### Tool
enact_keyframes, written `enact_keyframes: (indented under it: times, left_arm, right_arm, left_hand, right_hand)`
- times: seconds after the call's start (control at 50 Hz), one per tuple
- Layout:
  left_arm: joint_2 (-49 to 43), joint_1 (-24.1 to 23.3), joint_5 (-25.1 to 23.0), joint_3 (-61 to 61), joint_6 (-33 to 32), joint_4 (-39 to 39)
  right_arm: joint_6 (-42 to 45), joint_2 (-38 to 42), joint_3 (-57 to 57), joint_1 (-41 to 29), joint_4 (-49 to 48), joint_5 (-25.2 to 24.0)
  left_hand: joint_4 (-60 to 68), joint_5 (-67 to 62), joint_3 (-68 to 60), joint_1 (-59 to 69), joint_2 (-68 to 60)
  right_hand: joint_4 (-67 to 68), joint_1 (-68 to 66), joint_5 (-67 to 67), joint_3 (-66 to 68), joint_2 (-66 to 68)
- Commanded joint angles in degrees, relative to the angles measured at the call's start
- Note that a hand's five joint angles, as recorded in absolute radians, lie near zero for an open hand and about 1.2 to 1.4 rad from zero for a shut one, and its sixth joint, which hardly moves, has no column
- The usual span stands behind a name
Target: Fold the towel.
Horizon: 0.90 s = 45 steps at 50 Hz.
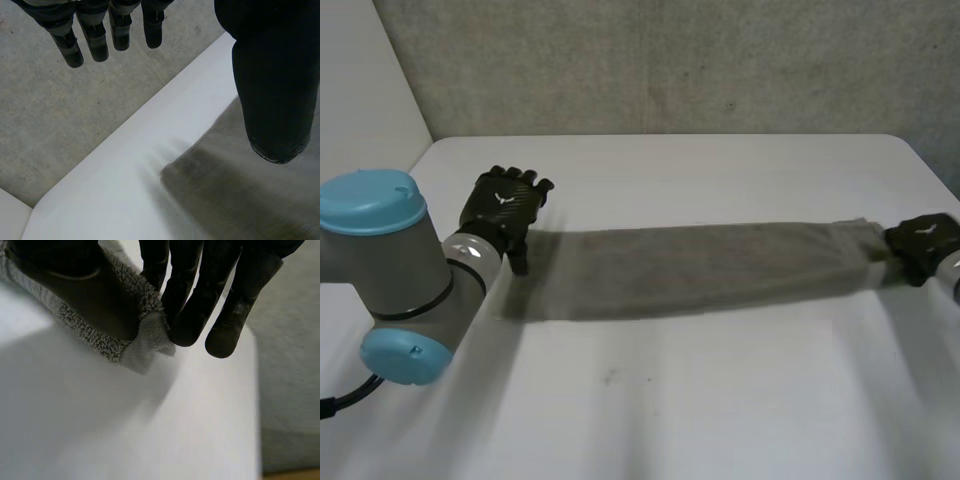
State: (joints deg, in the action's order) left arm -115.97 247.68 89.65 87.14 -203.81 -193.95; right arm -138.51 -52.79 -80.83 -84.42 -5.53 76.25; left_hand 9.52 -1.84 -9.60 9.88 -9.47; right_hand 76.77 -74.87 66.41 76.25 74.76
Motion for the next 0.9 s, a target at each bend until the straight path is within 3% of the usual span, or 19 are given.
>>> enact_keyframes:
  times: [0.02, 0.1, 0.22, 0.26, 0.28, 0.32, 0.38, 0.4, 0.54, 0.6, 0.72, 0.74, 0.76, 0.78, 0.8, 0.9]
  left_arm:
    - [0.48, 0.08, -0.01, 0.92, 0.00, -0.03]
    - [0.48, 0.17, -0.01, 1.19, 0.00, -0.03]
    - [0.57, 0.17, -0.01, 1.19, 0.00, -0.03]
    - [0.57, 0.17, 0.08, 1.19, 0.00, -0.03]
    - [0.57, 0.17, 0.08, 1.19, 0.00, -0.03]
    - [1.36, 0.26, 0.17, 1.28, 0.08, -0.03]
    - [1.80, 0.35, 0.17, 1.45, 0.08, -0.03]
    - [2.32, 0.35, 0.17, 1.63, 0.08, -0.03]
    - [2.59, 0.26, 0.17, 1.98, 0.08, -0.03]
    - [2.59, 0.26, 0.08, 2.24, 0.08, -0.03]
    - [2.50, 0.26, 0.08, 2.33, 0.08, -0.03]
    - [2.42, 0.17, -0.01, 2.42, 0.08, -0.03]
    - [2.42, 0.17, 0.08, 2.42, 0.08, -0.03]
    - [2.42, 0.17, 0.08, 2.42, 0.08, -0.03]
    - [2.42, 0.17, 0.08, 2.51, 0.08, -0.03]
    - [2.50, 0.08, 0.08, 2.42, 0.08, -0.03]
  right_arm:
    - [8.84, -0.39, 2.87, 9.69, -1.15, 1.53]
    - [15.02, -1.18, 5.15, 12.27, -0.97, 4.08]
    - [11.51, -5.92, 6.57, 8.93, -0.97, 4.26]
    - [8.27, -9.25, 7.09, 1.93, -1.41, 3.73]
    - [8.26, -9.26, 7.09, 1.89, -1.41, 3.73]
    - [5.72, -9.97, 8.75, -6.24, -1.67, 3.64]
    - [4.92, -10.06, 9.55, -10.85, -1.76, 3.64]
    - [4.66, -9.97, 10.16, -15.55, -1.85, 3.73]
    - [5.53, -3.57, 10.79, -37.26, -2.02, 3.64]
    - [5.79, -0.49, 10.09, -43.61, -2.20, 3.47]
    - [7.90, 4.36, 9.91, -48.56, -2.38, 4.17]
    - [9.30, 5.32, 9.73, -49.34, -2.12, 4.43]
    - [10.27, 5.50, 9.38, -49.61, -1.85, 4.87]
    - [10.28, 5.50, 9.38, -49.61, -1.85, 4.87]
    - [10.71, 5.15, 8.77, -49.61, -1.85, 5.57]
    - [8.88, 0.08, 6.23, -48.82, -2.46, 7.07]
  left_hand:
    - [0.48, 1.84, -0.40, 0.12, -0.53]
    - [0.48, 1.84, -0.40, 0.12, -0.53]
    - [0.48, 1.84, -0.40, 0.12, -0.53]
    - [0.48, 1.84, -0.40, 0.12, -0.53]
    - [0.48, 1.84, -0.40, 0.12, -0.53]
    - [0.48, 1.84, -0.40, 0.12, -0.53]
    - [0.48, 1.84, -0.40, 0.12, -0.53]
    - [0.48, 1.84, -0.40, 0.12, -0.53]
    - [0.48, 1.84, -0.40, 0.12, -0.53]
    - [0.48, 1.84, -0.40, 0.12, -0.53]
    - [0.48, 1.84, -0.40, 0.12, -0.53]
    - [0.48, 1.84, -0.40, 0.12, -0.53]
    - [0.48, 1.84, -0.40, 0.12, -0.53]
    - [0.48, 1.84, -0.40, 0.12, -0.53]
    - [0.48, 1.84, -0.40, 0.12, -0.53]
    - [0.48, 1.84, -0.40, 0.12, -0.53]
  right_hand:
    - [3.23, -5.13, 3.59, 3.75, 5.24]
    - [3.23, -5.13, 3.59, 3.75, 5.24]
    - [3.23, -5.13, 3.59, 3.75, 5.24]
    - [3.23, -5.13, 3.59, 3.75, 5.24]
    - [3.23, -5.13, 3.59, 3.75, 5.24]
    - [3.23, -5.13, 3.59, 3.75, 5.24]
    - [3.23, -5.13, 3.59, 3.75, 5.24]
    - [3.23, -5.13, 3.59, 3.75, 5.24]
    - [3.23, -5.13, 3.59, 3.75, 5.24]
    - [3.23, -5.13, 3.59, 3.75, 5.24]
    - [3.23, -5.13, 3.59, 3.75, 5.24]
    - [-16.53, 14.63, -16.17, -16.01, -14.51]
    - [-45.04, 43.14, -44.68, -44.52, -43.02]
    - [-45.32, 43.42, -44.96, -44.80, -43.31]
    - [-66.77, 64.87, -66.41, -66.25, -64.76]
    - [-66.77, 64.87, -66.41, -66.25, -64.76]
